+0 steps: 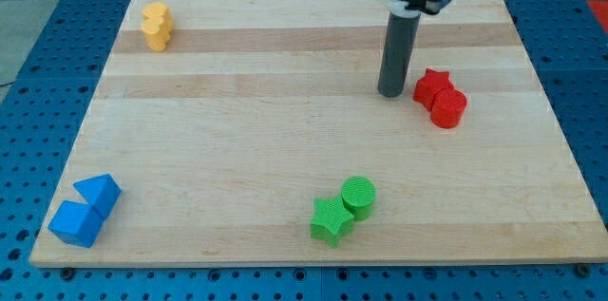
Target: Move your arm to the center left
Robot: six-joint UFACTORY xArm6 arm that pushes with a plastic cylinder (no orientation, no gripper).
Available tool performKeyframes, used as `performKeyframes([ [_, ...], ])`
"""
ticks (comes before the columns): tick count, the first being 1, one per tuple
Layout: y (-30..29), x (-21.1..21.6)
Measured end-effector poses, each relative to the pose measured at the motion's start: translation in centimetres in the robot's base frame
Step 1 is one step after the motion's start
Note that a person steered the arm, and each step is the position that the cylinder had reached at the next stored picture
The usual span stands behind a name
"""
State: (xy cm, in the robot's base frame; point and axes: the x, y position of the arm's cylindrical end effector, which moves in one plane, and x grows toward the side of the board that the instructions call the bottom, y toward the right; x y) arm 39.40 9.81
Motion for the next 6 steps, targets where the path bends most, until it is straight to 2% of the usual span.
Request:
performKeyframes([
  [2, 3.6, -0.2],
  [3, -1.6, -0.2],
  [5, -23.8, -0.8],
  [6, -32.7, -2.3],
])
